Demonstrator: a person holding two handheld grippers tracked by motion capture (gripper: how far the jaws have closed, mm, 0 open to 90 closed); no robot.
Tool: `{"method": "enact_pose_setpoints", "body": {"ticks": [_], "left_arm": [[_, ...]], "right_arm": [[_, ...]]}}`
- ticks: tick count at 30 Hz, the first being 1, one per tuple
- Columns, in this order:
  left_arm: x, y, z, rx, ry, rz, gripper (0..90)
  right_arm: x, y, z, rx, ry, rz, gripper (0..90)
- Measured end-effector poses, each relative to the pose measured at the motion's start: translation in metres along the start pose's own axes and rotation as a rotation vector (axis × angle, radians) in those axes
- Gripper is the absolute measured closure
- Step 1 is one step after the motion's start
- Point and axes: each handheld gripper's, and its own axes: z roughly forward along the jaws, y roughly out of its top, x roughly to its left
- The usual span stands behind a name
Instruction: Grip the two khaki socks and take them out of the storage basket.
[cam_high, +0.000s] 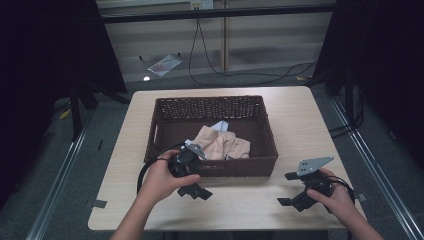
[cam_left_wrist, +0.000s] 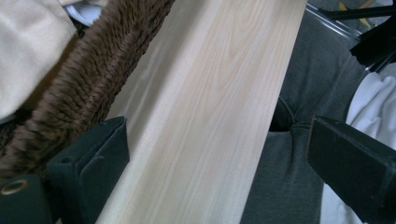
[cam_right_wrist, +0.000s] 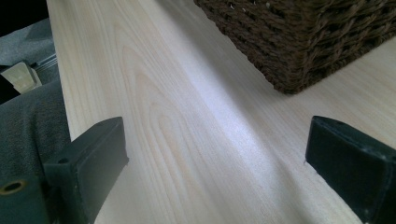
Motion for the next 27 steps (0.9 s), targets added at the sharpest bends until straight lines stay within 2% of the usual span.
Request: {"method": "enact_pose_setpoints", "body": {"ticks": [5, 8, 11, 12, 17, 20, 22, 23, 27], "left_arm": [[0.001, 0.006, -0.006, 0.030, -0.011, -0.011, 5.9], [0.001, 0.011, -0.010, 0.018, -0.023, -0.020, 5.9], [0.002, 0.015, -0.015, 0.026, -0.026, -0.033, 5.9], [0.003, 0.017, -0.018, 0.043, -0.032, -0.030, 5.9], [0.006, 0.024, -0.028, 0.051, -0.034, -0.046, 5.9], [0.009, 0.027, -0.032, 0.043, -0.025, -0.064, 6.0], [0.013, 0.030, -0.037, 0.058, -0.030, -0.063, 5.9], [0.014, 0.030, -0.037, 0.046, -0.029, -0.071, 5.9], [0.019, 0.036, -0.043, 0.055, -0.008, -0.082, 5.9]], "right_arm": [[0.000, 0.000, 0.000, -0.004, 0.004, 0.001, 5.1], [0.000, 0.000, 0.000, -0.002, 0.001, -0.001, 5.1], [0.000, 0.000, 0.000, 0.000, 0.003, 0.001, 5.1], [0.000, 0.001, 0.000, -0.001, 0.002, 0.001, 5.1], [0.001, 0.001, 0.001, 0.000, 0.005, -0.004, 5.1], [0.001, 0.001, 0.001, 0.000, 0.006, -0.005, 5.1], [0.001, 0.001, 0.001, -0.002, 0.010, -0.005, 5.1], [0.001, 0.001, 0.001, -0.002, 0.009, -0.005, 5.1], [0.001, 0.001, 0.002, 0.003, 0.010, -0.002, 5.1]]}}
